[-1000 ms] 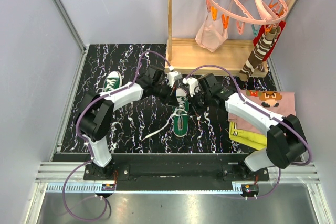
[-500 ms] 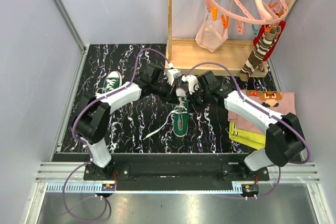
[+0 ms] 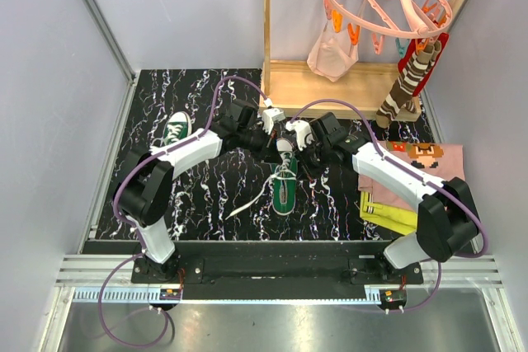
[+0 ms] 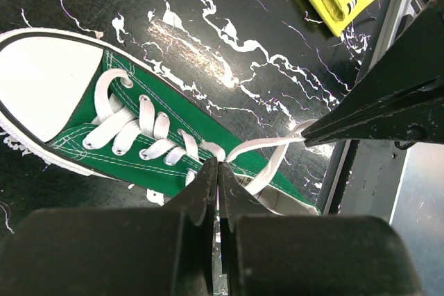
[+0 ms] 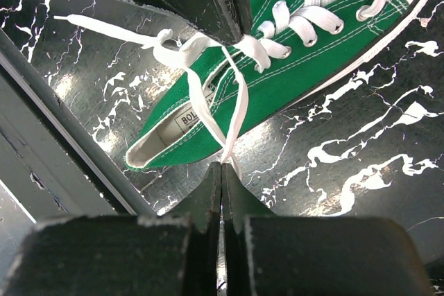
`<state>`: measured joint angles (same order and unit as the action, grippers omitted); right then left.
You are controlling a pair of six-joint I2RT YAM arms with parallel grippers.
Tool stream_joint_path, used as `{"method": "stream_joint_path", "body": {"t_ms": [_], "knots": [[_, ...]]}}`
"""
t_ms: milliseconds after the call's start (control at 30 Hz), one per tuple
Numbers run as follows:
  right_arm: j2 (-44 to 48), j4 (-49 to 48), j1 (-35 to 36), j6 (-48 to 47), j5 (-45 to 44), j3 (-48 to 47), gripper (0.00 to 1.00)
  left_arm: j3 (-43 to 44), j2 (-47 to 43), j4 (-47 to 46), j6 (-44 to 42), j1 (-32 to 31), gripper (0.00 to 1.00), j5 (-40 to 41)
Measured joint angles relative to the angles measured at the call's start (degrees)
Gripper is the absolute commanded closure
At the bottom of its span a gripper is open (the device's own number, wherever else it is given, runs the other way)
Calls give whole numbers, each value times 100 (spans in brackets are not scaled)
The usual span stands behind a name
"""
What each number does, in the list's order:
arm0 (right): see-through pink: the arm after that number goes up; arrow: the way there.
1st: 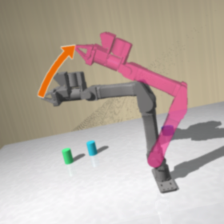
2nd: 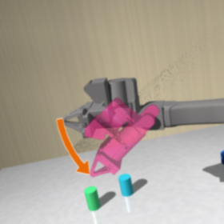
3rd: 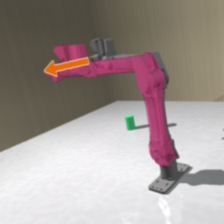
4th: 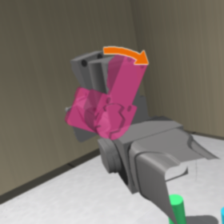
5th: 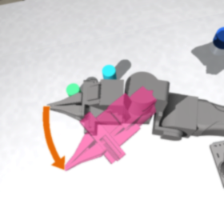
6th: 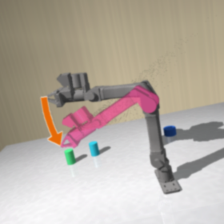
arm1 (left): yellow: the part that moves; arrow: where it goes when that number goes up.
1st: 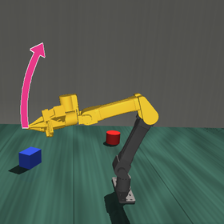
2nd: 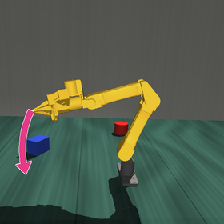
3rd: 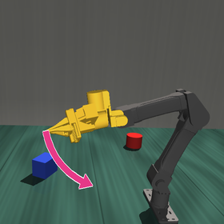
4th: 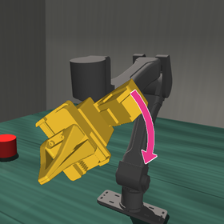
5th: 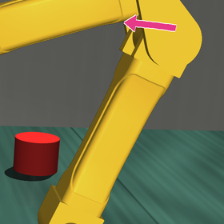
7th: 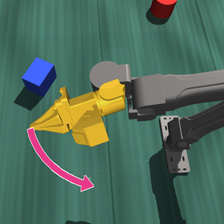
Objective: Tie the shoes
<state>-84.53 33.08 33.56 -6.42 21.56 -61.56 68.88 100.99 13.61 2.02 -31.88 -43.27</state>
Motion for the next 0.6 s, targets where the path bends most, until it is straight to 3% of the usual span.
{"method": "stream_joint_path", "body": {"t_ms": [600], "knots": [[-739, -876, 0, 46, 304, -177, 100, -2, 0, -2, 63, 0, 99, -221]]}}
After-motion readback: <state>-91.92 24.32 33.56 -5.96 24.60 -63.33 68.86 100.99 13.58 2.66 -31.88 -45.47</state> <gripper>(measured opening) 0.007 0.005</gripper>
